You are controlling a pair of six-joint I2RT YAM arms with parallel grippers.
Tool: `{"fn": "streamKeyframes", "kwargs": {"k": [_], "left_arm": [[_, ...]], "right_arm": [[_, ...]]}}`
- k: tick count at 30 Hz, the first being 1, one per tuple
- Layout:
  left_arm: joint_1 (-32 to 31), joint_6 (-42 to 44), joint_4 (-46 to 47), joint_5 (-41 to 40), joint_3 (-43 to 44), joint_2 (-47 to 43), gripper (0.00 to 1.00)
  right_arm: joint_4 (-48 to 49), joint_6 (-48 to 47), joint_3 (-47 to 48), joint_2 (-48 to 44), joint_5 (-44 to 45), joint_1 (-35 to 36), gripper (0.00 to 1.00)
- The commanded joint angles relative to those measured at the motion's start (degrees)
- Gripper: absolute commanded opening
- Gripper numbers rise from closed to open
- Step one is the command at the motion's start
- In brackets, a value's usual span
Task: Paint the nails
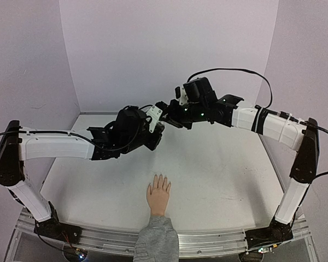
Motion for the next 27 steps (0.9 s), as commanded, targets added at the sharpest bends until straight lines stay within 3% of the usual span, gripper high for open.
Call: {"fn": "streamKeyframes", "kwargs": {"k": [1,4,8,12,15,18,22,27], "left_arm": [[-0.08,-1.38,3.86,-0.88,2.96,-1.32,0.00],[0.65,-3.21,3.13,7.84,2.43,-3.26,0.00],[6.12,-10.59,2.00,32.89,0.41,-8.65,0.00],[14.77,-18.02,2.09,58.07,-0.53,-12.46,0.00],[16.39,-20.85,2.22,75.67,1.51,-12.87,0.00],[16.44,-24.39,2.79,86.84,4.58,-11.90,0.00],[16.44,-25.52,3.42,86.32,3.16,-13.47,0.00],[16.61,-22.98,3.43,76.53,-1.36,-15.80,0.00]], "right_arm": [[-1.19,-1.15,0.21,-1.24,0.59,0.77,0.00],[1.56,-3.17,-1.53,-1.92,-2.28,0.66,0.00],[9.29,-10.93,-5.23,-4.45,-12.00,-1.15,0.00],[21.23,-18.07,-8.07,-5.25,-39.30,-4.48,0.00],[28.36,-19.35,-4.81,-1.27,-62.85,-4.74,0.00],[29.41,-19.06,-0.40,2.94,-71.42,-4.82,0.00],[29.47,-20.51,0.82,4.81,-73.24,-4.81,0.00],[29.37,-22.10,-2.14,2.66,-69.74,-5.82,0.00]]}}
